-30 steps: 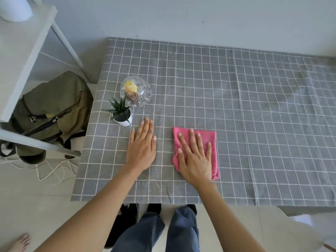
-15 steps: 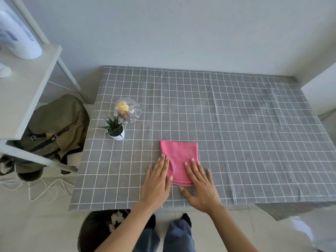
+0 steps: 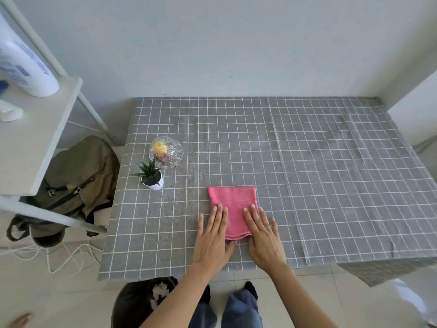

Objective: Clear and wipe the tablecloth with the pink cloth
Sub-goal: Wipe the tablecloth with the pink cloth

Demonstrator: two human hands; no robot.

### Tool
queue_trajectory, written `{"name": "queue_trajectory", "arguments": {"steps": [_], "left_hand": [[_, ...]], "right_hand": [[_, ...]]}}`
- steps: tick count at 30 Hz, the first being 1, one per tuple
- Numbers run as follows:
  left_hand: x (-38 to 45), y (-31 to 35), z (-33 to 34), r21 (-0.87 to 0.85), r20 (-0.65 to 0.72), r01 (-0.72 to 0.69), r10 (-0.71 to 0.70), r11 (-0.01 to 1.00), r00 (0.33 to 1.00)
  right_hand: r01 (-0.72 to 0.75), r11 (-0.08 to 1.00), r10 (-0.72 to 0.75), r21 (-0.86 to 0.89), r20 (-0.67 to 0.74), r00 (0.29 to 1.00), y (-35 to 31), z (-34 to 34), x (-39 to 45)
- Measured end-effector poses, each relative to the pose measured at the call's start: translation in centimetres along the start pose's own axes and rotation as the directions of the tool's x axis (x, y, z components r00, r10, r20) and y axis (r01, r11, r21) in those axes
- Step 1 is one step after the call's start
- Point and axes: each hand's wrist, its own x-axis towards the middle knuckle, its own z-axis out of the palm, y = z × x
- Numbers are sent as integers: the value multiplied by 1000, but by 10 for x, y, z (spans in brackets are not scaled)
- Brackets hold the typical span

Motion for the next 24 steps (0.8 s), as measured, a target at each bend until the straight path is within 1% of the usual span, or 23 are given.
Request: {"name": "queue_trajectory", "arguments": {"steps": [5,9,13,17,19,22,24], "left_hand": [[11,7,-5,56,1,41,-41,998,999],[13,0,-18,92,36,-4,1,996,999],[16,-12,-40,147,39,-59,53,987,998],[15,-17,-56,106,25,-112,110,988,994],[11,-19,-52,111,71,-112,104,988,992],[6,-16,-34,124,164,-81,60,989,985],[4,-13,-23,117,170,-46,26,992,985]], "right_hand": [[-8,1000,7,-10,-47,999,-4,-11,1],[-38,997,37,-70,-17,999,-8,-22,1],[-55,997,54,-45,-21,998,-21,-40,4],[-61,997,60,-36,-28,998,-31,-58,13],[-70,996,71,-56,12,997,-32,-60,14],[-72,993,77,-92,55,996,-32,-53,9],[-74,992,81,-106,66,994,-32,-48,4]]}}
